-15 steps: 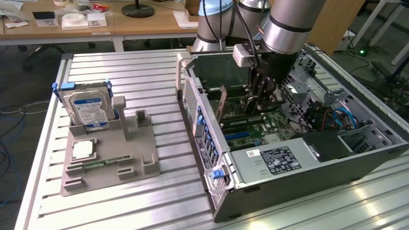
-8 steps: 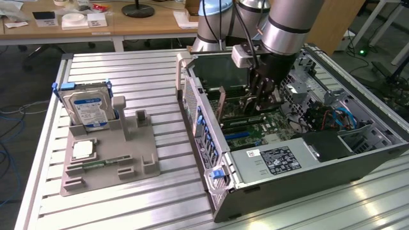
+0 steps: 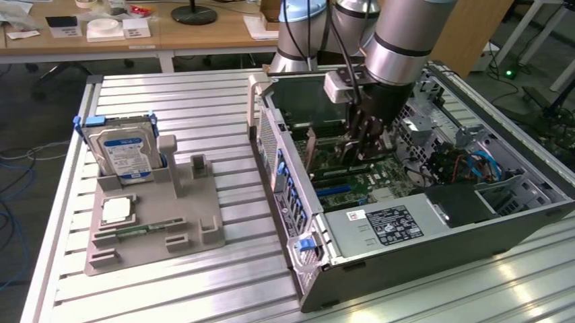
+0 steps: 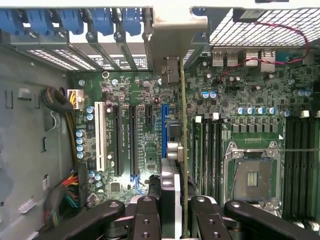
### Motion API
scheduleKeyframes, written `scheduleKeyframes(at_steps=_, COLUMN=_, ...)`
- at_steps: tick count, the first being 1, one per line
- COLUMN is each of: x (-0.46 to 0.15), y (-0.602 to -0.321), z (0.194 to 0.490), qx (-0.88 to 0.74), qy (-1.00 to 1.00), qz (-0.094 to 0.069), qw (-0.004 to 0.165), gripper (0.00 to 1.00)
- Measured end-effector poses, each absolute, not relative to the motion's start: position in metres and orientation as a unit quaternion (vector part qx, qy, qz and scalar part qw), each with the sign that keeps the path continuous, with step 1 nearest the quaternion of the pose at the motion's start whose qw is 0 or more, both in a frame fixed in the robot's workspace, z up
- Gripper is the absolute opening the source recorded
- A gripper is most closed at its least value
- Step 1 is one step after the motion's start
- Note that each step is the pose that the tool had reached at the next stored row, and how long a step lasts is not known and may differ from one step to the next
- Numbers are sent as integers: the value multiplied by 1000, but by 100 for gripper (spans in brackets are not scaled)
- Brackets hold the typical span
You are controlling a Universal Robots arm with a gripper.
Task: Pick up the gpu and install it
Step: 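Insert the gpu into the slot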
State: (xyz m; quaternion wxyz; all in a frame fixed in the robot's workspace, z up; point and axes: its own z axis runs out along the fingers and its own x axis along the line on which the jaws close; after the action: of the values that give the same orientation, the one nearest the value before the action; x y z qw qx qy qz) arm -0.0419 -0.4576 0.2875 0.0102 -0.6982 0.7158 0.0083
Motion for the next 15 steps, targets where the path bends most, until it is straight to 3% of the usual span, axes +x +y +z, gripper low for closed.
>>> scheduleKeyframes(at_steps=15, x=-45, y=-458, z=268, qx=-705, qy=709, qz=9, qw=10, gripper=28)
